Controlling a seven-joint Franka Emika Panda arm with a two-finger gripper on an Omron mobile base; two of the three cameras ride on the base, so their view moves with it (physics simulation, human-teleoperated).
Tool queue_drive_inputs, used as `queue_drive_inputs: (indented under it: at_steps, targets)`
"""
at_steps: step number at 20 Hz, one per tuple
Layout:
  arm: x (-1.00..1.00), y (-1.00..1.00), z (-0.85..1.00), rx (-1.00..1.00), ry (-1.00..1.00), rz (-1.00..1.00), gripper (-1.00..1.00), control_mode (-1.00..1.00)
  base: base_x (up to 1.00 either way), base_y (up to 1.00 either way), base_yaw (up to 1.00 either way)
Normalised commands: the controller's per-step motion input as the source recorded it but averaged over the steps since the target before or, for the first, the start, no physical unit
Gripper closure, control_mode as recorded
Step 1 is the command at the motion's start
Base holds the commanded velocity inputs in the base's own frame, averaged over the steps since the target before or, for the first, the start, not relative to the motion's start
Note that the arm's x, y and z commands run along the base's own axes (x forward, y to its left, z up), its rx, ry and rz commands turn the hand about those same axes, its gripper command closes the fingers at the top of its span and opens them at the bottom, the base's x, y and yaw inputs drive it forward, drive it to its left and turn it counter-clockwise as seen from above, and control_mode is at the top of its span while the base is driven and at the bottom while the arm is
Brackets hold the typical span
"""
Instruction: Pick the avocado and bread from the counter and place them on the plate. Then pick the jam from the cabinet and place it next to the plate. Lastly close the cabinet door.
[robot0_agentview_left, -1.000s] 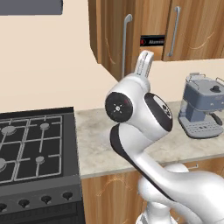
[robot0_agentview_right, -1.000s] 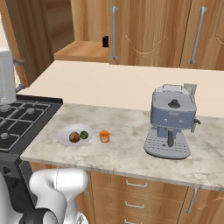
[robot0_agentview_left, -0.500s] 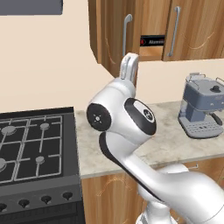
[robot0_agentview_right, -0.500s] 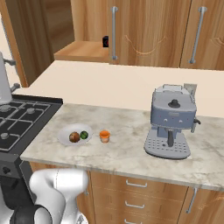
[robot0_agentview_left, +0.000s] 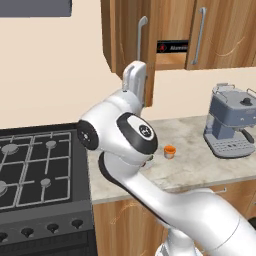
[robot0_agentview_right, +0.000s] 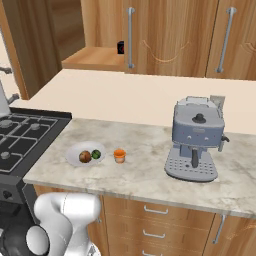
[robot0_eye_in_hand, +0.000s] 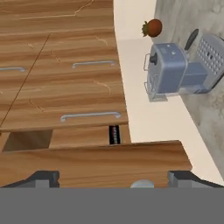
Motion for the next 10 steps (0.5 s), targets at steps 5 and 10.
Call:
queue_drive_inputs:
  at_steps: [5, 10]
  targets:
    - [0.24, 0.08, 0.04, -0.06, -0.01, -0.17, -1.0, -1.0, 0.0, 0.0, 0.0]
    - [0.72, -0.18, 0.04, -0.06, 0.0, -0.21, -1.0, -1.0, 0.0, 0.0, 0.0]
